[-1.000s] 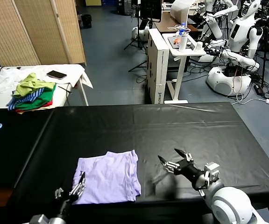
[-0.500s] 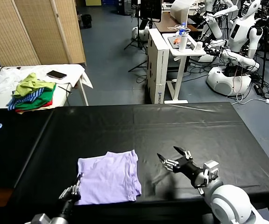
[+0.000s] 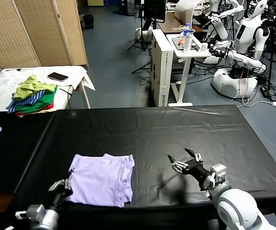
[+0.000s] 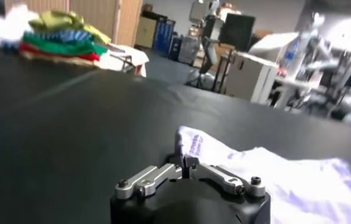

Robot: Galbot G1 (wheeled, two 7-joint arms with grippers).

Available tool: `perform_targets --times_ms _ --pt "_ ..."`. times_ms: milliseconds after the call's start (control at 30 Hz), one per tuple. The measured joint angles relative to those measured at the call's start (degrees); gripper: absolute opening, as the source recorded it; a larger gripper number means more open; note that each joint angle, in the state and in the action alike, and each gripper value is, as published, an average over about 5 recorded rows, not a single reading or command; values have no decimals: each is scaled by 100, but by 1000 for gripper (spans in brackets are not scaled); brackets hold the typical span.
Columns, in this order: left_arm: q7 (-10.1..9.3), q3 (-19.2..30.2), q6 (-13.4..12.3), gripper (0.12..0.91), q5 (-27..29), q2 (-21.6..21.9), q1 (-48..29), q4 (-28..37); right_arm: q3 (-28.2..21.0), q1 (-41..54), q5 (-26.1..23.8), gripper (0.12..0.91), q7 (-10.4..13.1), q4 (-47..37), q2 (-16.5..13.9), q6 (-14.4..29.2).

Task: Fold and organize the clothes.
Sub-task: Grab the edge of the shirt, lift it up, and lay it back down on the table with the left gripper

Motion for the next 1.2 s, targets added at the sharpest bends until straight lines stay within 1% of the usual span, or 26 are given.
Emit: perform_targets --times_ms 133,267,433,600,700,800,867,967,1067,1200 --pt "-10 -216 14 159 94 440 50 -35 -44 21 -137 907 -4 -109 108 34" --pt "-39 -572 30 159 92 922 157 -48 -113 73 -256 907 -8 -197 222 78" --pt "-45 -1206 4 159 23 1516 390 -36 -234 148 -377 907 -19 -297 350 135" --pt "-34 -1999 -59 159 -90 2066 728 -50 -373 214 -468 907 -37 -375 469 187" --pt "-76 -2441 -38 159 -170 2274 935 -150 -444 227 -547 907 -61 -418 528 230" --pt "-172 -2672 58 159 -163 2296 1040 -334 -500 201 -605 907 -78 -434 580 249" --pt "-255 -2650 143 159 -111 2226 1043 -501 -506 165 -627 907 -85 -418 592 251" --pt "-389 -2349 286 159 -79 2024 986 -801 -472 109 -641 907 -91 -372 574 252" --pt "-496 -1823 462 159 -171 1764 886 -1130 -404 43 -641 907 -94 -323 544 252" --pt "-673 -998 682 159 -463 1411 719 -1463 -287 -55 -644 907 -93 -267 550 249"
